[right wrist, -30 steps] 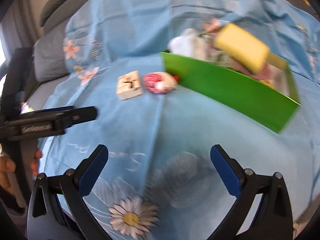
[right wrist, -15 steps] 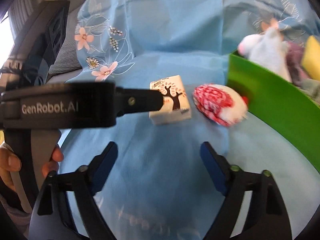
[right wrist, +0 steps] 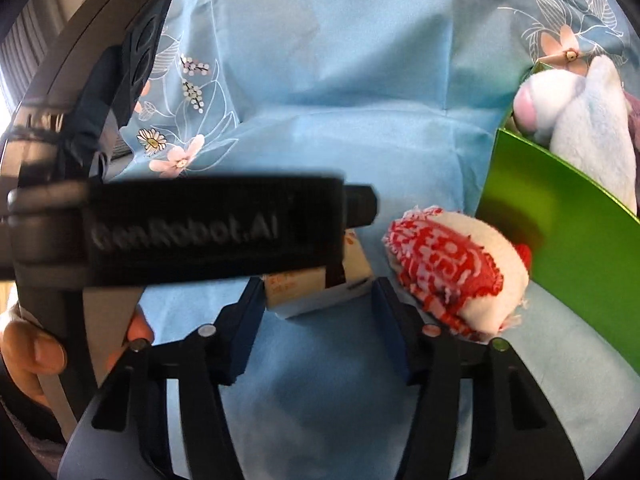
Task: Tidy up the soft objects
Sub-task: 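Grasp the tree-print tissue pack with the left tool, then carry the tissue pack with the left tool over the box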
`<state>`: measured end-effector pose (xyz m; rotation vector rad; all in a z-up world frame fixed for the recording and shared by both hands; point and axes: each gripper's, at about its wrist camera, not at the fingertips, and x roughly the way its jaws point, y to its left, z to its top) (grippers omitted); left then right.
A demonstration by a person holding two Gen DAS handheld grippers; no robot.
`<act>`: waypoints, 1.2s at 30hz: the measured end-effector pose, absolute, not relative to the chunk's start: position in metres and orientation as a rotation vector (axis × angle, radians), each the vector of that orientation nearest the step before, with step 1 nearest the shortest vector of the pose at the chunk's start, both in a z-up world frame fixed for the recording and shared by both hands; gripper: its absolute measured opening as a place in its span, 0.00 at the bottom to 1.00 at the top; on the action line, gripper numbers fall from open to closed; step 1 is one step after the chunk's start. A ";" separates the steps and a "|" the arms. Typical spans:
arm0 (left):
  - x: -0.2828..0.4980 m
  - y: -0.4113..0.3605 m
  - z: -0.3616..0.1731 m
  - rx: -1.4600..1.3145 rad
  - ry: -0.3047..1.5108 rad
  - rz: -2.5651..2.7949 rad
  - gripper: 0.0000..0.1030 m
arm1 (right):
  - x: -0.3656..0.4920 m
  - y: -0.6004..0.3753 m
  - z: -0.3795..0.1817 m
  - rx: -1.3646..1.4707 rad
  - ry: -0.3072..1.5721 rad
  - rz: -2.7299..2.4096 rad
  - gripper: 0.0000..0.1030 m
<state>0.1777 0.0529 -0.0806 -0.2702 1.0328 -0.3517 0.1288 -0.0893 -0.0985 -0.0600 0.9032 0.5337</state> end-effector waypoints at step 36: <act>0.110 -0.099 0.056 -0.026 0.803 -0.463 0.61 | 0.049 -0.229 0.006 0.053 0.632 0.467 0.49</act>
